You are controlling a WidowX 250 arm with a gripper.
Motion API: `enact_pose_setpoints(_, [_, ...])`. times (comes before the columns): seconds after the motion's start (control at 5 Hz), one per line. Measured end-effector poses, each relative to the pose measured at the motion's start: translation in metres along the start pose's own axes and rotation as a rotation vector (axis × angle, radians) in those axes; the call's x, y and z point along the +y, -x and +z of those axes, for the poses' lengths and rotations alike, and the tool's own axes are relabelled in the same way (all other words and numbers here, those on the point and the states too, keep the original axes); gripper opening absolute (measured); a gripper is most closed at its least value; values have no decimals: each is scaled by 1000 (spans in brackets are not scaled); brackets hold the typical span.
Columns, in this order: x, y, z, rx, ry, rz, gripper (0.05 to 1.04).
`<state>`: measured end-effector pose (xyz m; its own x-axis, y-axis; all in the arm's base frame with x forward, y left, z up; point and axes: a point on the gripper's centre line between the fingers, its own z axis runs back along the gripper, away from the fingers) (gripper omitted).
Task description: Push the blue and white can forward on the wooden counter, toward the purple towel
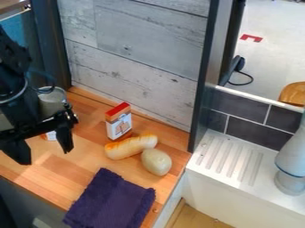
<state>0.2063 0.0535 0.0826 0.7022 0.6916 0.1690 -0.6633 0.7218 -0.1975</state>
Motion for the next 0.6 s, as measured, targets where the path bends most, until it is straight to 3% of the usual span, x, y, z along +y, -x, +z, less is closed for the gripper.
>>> enact_pose_setpoints(0.2, [1,2,-2,13,-3,0,1000])
enact_pose_setpoints(0.4, [12,-15,2,22,33,64,1000])
enact_pose_setpoints(0.6, [14,-36,10,-2,50,87,1000])
